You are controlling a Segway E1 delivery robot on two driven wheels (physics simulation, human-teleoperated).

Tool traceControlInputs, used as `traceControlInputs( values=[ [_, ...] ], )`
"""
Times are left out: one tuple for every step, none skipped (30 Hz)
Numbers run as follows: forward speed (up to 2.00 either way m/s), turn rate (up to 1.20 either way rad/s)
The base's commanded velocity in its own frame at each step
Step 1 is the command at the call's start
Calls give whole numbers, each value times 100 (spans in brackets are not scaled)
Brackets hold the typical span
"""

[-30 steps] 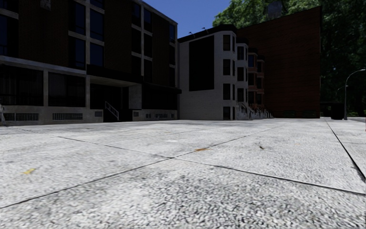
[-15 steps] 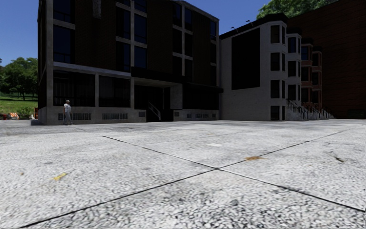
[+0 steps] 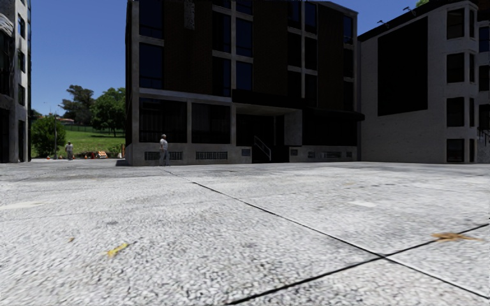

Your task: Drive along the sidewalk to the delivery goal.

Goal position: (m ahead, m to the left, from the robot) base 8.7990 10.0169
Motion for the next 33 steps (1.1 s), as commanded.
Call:
traceControlInputs(
  values=[
    [125,57],
    [125,57],
    [125,57],
    [125,57],
    [125,57],
    [125,57],
    [125,57],
    [125,57],
    [125,57],
    [125,57],
    [125,57],
    [125,57],
    [125,57],
    [125,57],
    [125,57],
    [125,57],
    [125,57],
    [125,58],
    [125,59],
    [125,59],
    [125,59],
    [125,60],
    [125,60],
    [125,61],
    [125,62],
    [125,63],
    [125,63],
    [125,63],
    [125,63],
    [125,64],
    [125,64],
    [125,64],
    [125,64]
  ],
)
